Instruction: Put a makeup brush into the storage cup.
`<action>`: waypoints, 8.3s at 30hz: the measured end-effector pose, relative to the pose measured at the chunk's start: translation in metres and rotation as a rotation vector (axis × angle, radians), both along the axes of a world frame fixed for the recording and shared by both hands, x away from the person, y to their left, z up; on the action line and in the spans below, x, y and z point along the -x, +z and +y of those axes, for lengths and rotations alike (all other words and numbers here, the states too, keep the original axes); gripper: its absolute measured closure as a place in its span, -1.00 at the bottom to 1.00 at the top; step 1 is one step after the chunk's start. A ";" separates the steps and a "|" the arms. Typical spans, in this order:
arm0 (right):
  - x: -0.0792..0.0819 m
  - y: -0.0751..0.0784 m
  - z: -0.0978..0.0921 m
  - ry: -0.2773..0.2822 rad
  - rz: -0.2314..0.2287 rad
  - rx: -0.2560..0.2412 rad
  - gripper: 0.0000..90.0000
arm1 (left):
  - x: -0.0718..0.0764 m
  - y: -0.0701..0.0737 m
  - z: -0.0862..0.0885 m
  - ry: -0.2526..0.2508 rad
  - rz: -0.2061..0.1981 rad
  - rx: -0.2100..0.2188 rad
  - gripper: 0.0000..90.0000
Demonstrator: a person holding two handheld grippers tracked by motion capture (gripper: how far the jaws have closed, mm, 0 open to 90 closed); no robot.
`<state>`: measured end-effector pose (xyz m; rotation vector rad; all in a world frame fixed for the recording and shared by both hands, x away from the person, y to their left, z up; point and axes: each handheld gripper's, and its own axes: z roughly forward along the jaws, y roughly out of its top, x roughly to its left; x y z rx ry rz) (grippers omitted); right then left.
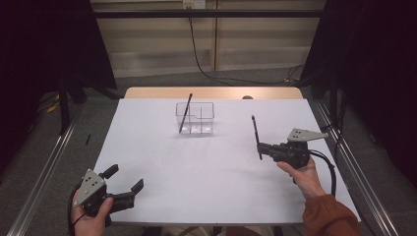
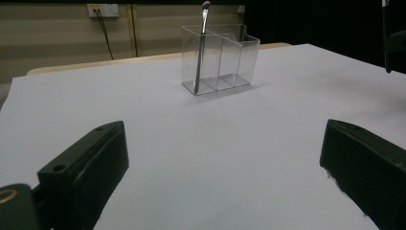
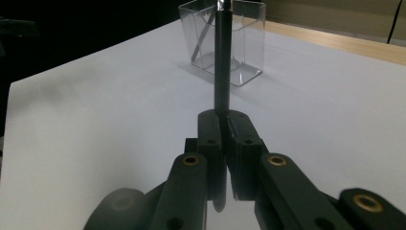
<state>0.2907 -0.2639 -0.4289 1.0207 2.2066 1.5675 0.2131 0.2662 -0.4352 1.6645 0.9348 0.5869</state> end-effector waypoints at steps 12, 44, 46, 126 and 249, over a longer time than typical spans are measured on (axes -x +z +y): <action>0.009 0.003 0.013 0.029 -0.031 -0.064 0.88 | 0.003 0.001 -0.003 -0.014 -0.004 0.010 -0.94; 0.030 0.000 0.060 0.149 -0.042 -0.058 0.88 | 0.004 0.007 -0.023 -0.061 -0.011 0.019 -0.95; 0.030 -0.001 0.063 0.153 -0.040 -0.056 0.88 | 0.003 0.007 -0.025 -0.068 -0.017 0.015 -0.95; 0.029 -0.006 0.111 0.245 -0.047 -0.099 0.87 | -0.053 0.048 -0.175 -0.376 -0.047 0.070 -0.51; 0.047 -0.003 0.041 -0.056 -0.114 -0.052 -0.82 | -0.060 0.059 -0.122 -0.372 0.065 0.100 0.87</action>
